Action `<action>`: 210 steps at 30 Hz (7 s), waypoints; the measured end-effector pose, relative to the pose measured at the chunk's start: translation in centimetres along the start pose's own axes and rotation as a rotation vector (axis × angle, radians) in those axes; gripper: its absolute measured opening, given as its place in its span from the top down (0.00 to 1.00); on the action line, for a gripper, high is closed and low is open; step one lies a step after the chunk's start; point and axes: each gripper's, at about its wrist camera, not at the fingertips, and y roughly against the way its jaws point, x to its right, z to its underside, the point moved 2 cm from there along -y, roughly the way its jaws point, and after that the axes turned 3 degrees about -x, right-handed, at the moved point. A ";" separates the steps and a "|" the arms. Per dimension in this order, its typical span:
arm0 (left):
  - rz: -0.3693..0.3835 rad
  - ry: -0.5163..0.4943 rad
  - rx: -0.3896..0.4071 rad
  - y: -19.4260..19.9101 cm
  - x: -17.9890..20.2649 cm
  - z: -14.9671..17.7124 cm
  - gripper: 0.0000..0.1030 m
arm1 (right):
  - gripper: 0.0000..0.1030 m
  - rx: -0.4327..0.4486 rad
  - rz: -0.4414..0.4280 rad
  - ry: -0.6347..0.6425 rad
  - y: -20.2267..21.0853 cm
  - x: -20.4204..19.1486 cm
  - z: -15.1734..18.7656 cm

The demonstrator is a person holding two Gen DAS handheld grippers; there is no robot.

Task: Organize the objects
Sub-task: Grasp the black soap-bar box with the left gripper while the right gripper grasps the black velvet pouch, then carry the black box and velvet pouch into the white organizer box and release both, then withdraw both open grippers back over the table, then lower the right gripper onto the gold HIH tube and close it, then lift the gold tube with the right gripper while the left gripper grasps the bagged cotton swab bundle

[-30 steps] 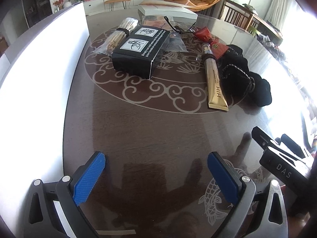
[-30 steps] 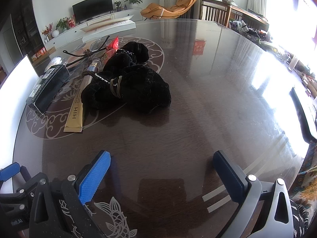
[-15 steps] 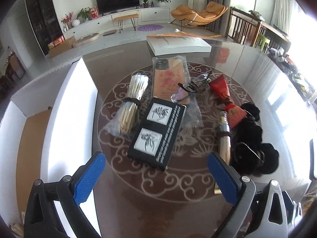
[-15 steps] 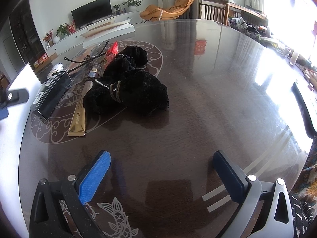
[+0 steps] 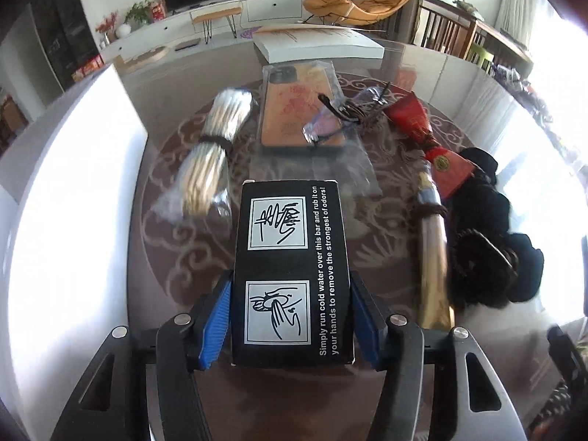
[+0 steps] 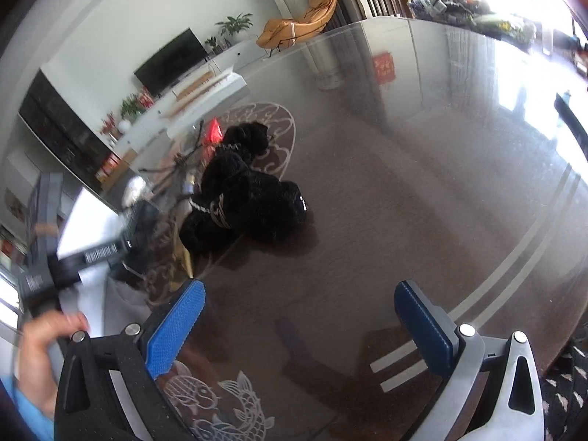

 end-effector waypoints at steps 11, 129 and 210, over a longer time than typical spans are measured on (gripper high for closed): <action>-0.020 -0.087 -0.016 2.1 1.5 6.8 0.41 | 0.34 -0.325 -0.026 0.720 -7.0 -9.0 -4.8; -0.013 -0.034 0.123 2.3 0.4 10.2 0.00 | 0.00 -0.024 0.178 0.214 -2.1 -1.5 -0.3; 0.029 0.194 0.133 -6.1 -7.2 -10.5 0.54 | 0.23 -0.034 0.198 0.316 -2.6 -3.3 -0.1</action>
